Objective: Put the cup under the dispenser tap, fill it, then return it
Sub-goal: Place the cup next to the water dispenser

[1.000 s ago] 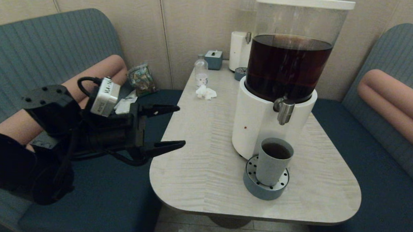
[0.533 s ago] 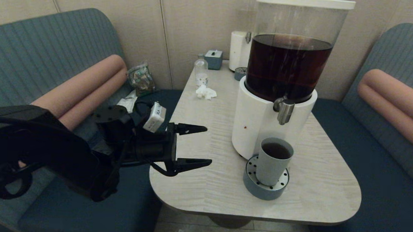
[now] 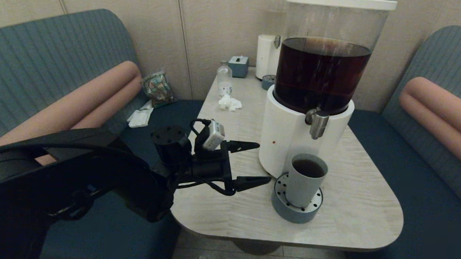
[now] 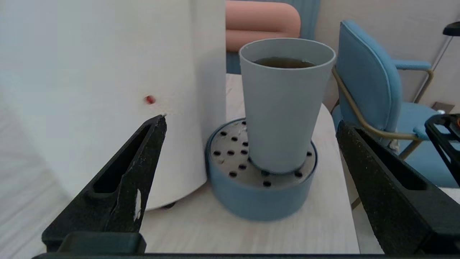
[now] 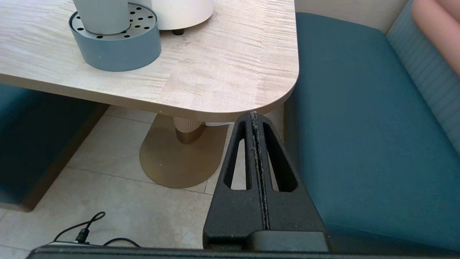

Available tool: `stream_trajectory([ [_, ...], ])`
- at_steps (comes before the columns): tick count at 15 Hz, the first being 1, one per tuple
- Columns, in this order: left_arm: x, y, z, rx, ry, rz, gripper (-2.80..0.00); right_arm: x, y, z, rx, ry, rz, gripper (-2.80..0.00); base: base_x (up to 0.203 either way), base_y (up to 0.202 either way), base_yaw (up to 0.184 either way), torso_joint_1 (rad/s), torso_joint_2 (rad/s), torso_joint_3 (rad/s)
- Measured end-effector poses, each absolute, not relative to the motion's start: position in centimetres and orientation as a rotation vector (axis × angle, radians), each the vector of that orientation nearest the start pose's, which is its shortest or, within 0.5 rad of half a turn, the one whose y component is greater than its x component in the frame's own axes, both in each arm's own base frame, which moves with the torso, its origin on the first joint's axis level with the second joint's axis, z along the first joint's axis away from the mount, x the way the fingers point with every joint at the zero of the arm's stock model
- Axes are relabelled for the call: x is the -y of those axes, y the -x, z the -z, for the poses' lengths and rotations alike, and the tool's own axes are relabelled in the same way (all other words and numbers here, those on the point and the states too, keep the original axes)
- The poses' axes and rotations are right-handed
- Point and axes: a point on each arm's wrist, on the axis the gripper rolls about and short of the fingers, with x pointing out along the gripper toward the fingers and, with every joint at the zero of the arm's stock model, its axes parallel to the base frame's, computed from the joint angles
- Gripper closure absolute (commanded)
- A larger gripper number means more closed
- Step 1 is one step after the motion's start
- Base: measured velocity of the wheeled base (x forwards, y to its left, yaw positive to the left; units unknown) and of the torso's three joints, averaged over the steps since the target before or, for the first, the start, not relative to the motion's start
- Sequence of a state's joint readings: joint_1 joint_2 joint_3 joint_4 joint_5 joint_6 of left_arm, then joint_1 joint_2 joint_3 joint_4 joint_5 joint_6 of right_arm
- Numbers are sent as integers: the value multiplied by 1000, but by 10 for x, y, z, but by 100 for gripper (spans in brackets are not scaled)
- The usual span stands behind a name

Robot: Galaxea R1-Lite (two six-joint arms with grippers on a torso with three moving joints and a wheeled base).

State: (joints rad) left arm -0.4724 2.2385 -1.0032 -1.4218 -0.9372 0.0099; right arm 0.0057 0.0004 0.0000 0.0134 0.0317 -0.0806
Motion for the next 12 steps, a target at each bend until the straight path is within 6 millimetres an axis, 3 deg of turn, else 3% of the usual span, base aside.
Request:
stream_trajectory([
  [6, 234, -347, -105, 201, -31, 1438, -280, -1, 23, -74, -13, 80, -37, 0, 0, 0, 0, 0, 0, 0],
  [12, 249, -347, -98, 197, -21, 1444, -280, -1, 23, -74, -12, 80, -37, 0, 0, 0, 0, 0, 0, 0],
])
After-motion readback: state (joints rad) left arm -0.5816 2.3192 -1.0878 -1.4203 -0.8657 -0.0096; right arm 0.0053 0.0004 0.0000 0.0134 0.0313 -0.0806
